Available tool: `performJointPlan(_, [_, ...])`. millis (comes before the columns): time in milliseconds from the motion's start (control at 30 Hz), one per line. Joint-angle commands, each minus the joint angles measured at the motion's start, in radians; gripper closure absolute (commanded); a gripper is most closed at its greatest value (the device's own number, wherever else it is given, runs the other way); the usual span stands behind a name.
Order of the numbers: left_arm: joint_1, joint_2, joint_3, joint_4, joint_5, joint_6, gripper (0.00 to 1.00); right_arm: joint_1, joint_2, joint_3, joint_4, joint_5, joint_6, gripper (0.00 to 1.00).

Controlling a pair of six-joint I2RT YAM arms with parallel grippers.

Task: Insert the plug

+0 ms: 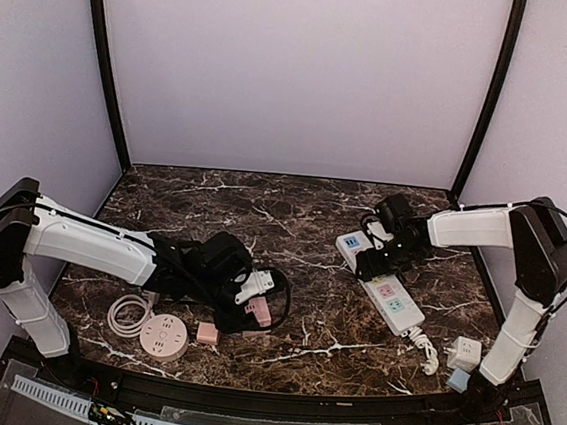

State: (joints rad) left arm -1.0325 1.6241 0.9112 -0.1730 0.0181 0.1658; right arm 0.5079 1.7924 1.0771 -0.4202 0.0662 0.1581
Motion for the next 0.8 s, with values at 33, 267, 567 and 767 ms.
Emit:
performJointPlan(33, [-0.003, -0.064, -0.027, 0.027, 0.002, 0.013, 0.55, 0.016, 0.046, 0.050, 0.001, -0.056, -0.056, 0.34])
performJointPlan(267, [-0.003, -0.108, -0.060, 0.066, -0.006, 0.018, 0.55, 0.113, 0.140, 0.162, -0.016, -0.158, -0.175, 0.36])
performJointPlan(567, [-0.004, -0.124, -0.072, 0.074, -0.006, 0.021, 0.54, 0.253, 0.276, 0.296, -0.048, -0.297, -0.383, 0.29])
performJointPlan(767, [-0.003, -0.125, -0.077, 0.077, -0.001, 0.031, 0.54, 0.296, 0.223, 0.231, -0.026, -0.407, -0.447, 0.26])
